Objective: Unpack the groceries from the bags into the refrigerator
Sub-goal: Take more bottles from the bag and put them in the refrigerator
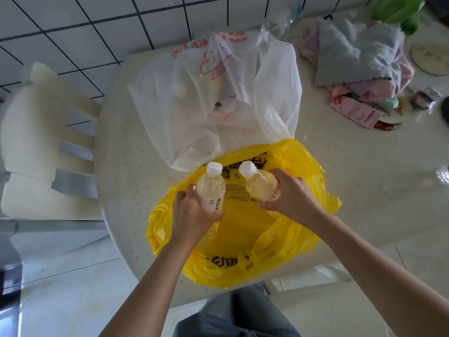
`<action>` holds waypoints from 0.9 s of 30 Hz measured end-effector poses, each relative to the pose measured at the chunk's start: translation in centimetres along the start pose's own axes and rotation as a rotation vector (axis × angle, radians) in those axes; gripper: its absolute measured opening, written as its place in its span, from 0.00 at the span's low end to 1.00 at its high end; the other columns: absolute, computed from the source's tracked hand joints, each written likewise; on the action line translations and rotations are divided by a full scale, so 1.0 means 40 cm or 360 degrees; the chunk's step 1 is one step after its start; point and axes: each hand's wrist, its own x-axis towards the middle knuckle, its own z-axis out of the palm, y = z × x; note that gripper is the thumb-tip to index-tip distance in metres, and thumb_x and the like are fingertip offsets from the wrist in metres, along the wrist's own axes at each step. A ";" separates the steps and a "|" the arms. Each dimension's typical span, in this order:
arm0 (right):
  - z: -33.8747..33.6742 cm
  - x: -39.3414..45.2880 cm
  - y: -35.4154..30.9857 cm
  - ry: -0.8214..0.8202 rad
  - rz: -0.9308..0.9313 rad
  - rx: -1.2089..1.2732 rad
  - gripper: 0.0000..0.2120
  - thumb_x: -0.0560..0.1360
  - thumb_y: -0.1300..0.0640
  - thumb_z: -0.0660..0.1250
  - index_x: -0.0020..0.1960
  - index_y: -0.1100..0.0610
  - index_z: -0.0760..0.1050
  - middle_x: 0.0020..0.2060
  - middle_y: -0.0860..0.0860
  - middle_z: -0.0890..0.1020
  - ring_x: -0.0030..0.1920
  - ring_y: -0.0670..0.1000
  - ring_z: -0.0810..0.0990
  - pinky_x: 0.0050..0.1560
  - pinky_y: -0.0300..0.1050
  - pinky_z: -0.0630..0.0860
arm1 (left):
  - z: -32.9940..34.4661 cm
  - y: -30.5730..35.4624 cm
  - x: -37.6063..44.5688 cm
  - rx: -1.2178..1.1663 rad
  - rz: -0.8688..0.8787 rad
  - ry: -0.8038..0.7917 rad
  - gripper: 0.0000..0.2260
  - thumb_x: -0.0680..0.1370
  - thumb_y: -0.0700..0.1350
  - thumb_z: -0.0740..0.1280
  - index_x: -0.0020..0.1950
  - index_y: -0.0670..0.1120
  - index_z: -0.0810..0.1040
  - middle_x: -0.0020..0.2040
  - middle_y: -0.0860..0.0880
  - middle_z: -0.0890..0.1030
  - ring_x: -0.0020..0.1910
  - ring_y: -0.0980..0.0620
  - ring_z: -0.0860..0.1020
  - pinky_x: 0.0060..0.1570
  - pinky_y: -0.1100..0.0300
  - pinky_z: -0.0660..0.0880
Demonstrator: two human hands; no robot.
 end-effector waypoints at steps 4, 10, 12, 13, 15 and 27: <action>-0.006 -0.045 -0.051 0.0290 -0.0044 0.0422 0.38 0.59 0.49 0.82 0.65 0.51 0.71 0.52 0.45 0.79 0.51 0.48 0.77 0.47 0.37 0.71 | -0.063 0.019 -0.027 -0.0367 -0.0060 0.0073 0.30 0.59 0.56 0.80 0.55 0.51 0.72 0.44 0.56 0.79 0.42 0.58 0.78 0.32 0.71 0.69; 0.002 -0.136 -0.155 0.0480 -0.0139 0.0961 0.36 0.58 0.48 0.81 0.62 0.46 0.70 0.54 0.38 0.78 0.57 0.43 0.78 0.51 0.39 0.80 | -0.142 0.006 -0.075 -0.0816 -0.0070 0.0221 0.30 0.58 0.53 0.82 0.56 0.51 0.76 0.45 0.56 0.82 0.42 0.58 0.82 0.38 0.65 0.79; 0.002 -0.171 -0.188 0.0497 -0.0189 0.1049 0.35 0.59 0.50 0.81 0.62 0.46 0.69 0.54 0.39 0.78 0.57 0.44 0.78 0.51 0.39 0.79 | -0.167 0.004 -0.094 -0.0942 -0.0124 0.0217 0.29 0.58 0.50 0.83 0.56 0.50 0.77 0.45 0.54 0.83 0.43 0.56 0.82 0.38 0.62 0.80; 0.002 -0.188 -0.201 0.0498 -0.0212 0.1096 0.35 0.60 0.53 0.82 0.62 0.48 0.70 0.53 0.40 0.78 0.57 0.45 0.78 0.51 0.40 0.79 | -0.179 0.005 -0.106 -0.0996 -0.0151 0.0205 0.28 0.59 0.48 0.82 0.56 0.49 0.77 0.45 0.54 0.83 0.43 0.56 0.82 0.37 0.64 0.79; 0.006 -0.219 -0.224 0.0501 -0.0248 0.1176 0.33 0.61 0.59 0.82 0.61 0.51 0.70 0.51 0.40 0.79 0.54 0.45 0.79 0.48 0.39 0.79 | -0.198 0.003 -0.130 -0.1111 -0.0204 0.0195 0.27 0.59 0.45 0.82 0.56 0.49 0.78 0.45 0.54 0.83 0.42 0.56 0.83 0.36 0.66 0.77; 0.071 -0.386 -0.284 0.0360 -0.0230 0.1260 0.33 0.58 0.50 0.83 0.58 0.44 0.70 0.49 0.43 0.81 0.49 0.46 0.82 0.41 0.43 0.81 | -0.221 -0.035 -0.374 -0.1184 -0.0204 0.0351 0.26 0.59 0.43 0.83 0.52 0.52 0.77 0.42 0.54 0.83 0.38 0.60 0.82 0.32 0.69 0.75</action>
